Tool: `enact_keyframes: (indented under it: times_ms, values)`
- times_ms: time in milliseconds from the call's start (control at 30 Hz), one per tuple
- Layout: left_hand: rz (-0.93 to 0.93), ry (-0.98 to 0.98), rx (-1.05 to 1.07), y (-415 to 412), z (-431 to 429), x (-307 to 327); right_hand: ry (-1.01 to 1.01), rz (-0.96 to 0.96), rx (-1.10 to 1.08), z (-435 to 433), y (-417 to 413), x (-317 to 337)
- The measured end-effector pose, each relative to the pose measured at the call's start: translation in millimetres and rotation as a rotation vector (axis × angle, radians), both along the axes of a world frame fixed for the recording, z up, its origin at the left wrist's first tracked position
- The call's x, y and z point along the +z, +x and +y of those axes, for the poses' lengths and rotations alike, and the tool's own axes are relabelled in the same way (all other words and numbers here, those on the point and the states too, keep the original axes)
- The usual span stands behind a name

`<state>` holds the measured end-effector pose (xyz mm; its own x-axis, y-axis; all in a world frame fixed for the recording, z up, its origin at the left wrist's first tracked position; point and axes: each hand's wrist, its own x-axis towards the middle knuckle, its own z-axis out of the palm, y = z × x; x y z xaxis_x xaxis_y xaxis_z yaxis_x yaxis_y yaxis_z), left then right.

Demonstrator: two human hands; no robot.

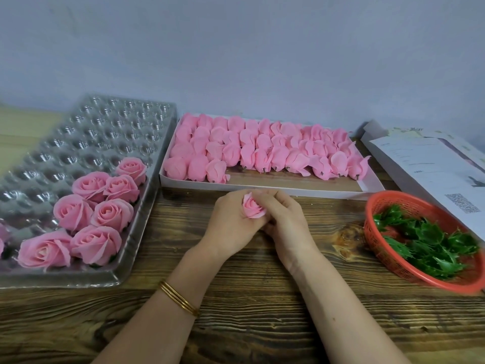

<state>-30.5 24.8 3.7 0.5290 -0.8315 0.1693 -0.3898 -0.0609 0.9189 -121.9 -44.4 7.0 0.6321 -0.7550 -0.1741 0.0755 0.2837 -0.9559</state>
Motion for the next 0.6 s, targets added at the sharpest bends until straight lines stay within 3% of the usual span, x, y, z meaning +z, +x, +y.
enact_keyframes:
  times_ms: [100,467,600]
  values:
    - [-0.011,0.006,0.017,0.2,0.9,1.7,-0.052,0.078,-0.008,0.8,-0.2,-0.3]
    - [-0.024,0.022,0.056,1.7,-4.0,-1.4,-0.042,0.05,0.001,-1.6,2.2,-7.6]
    - [0.176,-0.112,0.102,2.9,-2.5,5.5,0.025,-0.062,0.0,-2.5,4.4,-9.3]
